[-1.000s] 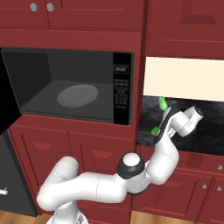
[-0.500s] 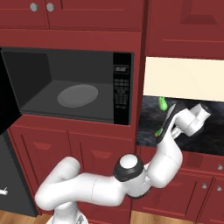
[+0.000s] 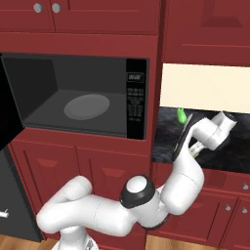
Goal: Place the sponge inside the microwave to prepare for sanitizing.
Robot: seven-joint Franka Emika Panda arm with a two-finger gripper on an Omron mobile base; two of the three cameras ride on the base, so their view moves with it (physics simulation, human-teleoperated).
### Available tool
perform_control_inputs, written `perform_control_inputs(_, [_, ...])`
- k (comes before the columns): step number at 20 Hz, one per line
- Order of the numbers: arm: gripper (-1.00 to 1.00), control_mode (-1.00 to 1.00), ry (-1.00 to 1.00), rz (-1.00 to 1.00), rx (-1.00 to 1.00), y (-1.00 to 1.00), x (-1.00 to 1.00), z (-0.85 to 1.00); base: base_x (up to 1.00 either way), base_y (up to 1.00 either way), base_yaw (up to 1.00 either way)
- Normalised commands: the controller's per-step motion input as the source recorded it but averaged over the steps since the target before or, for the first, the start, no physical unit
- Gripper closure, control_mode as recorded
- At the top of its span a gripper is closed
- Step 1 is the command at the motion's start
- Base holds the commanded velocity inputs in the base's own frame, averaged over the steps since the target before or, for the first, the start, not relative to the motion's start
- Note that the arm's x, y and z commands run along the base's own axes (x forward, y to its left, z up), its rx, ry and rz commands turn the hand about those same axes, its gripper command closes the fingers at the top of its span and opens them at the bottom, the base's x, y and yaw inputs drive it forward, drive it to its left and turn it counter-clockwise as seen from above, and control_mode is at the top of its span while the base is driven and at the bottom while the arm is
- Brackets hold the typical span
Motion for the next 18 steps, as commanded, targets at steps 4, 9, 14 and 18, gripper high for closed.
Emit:
perform_control_inputs(4, [1.00,-1.00,0.06,-0.14,0.00,0.18,-0.45,0.19,0.00,0.00,0.00])
perform_control_inputs(9, [1.00,-1.00,0.02,-0.17,0.00,0.28,-0.44,0.20,0.00,0.00,0.00])
perform_control_inputs(14, [1.00,-1.00,0.00,-0.18,-0.01,0.43,-0.41,0.22,0.00,0.00,0.00])
perform_control_inputs(18, [1.00,-1.00,0.00,-0.20,-0.05,0.55,-0.33,0.25,0.00,0.00,0.00])
